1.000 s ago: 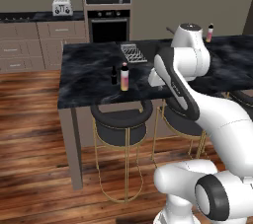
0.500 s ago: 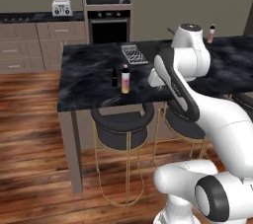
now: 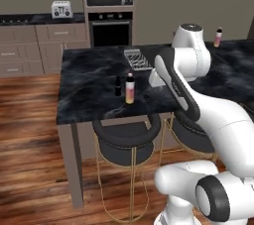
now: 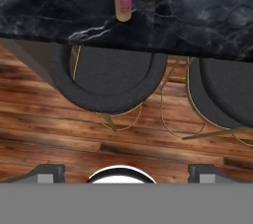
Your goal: Place the large bottle from the dining counter next to the other large bottle outside the sink, and place the small bottle from the dining counter next to the other small bottle inside the sink.
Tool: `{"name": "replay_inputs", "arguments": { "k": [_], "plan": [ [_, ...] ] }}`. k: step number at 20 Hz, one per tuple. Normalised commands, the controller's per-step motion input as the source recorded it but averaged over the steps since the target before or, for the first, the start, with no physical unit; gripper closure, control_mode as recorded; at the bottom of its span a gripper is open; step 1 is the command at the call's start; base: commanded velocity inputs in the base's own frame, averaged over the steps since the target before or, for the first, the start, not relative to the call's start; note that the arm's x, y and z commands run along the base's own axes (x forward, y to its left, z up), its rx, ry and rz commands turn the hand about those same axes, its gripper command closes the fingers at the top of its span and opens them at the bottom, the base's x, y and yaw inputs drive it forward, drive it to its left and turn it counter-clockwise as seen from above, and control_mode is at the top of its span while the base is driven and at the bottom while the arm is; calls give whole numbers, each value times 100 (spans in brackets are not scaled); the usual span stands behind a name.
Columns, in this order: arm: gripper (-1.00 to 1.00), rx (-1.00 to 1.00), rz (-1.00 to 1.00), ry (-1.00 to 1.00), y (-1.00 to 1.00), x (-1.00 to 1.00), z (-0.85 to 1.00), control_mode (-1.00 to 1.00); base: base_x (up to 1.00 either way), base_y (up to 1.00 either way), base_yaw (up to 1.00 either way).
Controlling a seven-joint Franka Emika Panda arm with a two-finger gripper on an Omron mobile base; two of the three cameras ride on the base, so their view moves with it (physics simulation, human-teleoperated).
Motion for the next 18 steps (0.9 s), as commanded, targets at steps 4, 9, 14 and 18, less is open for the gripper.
{"name": "replay_inputs", "arguments": {
  "k": [4, 9, 14, 18],
  "plan": [
    [-100, 0, 0, 0, 0, 0, 0, 100, 47, 0, 0],
    [-100, 0, 0, 0, 0, 0, 0, 100, 44, 0, 0],
    [-100, 0, 0, 0, 0, 0, 0, 100, 41, 0, 0],
    [-100, 0, 0, 0, 0, 0, 0, 100, 38, 0, 0]
  ]
}}
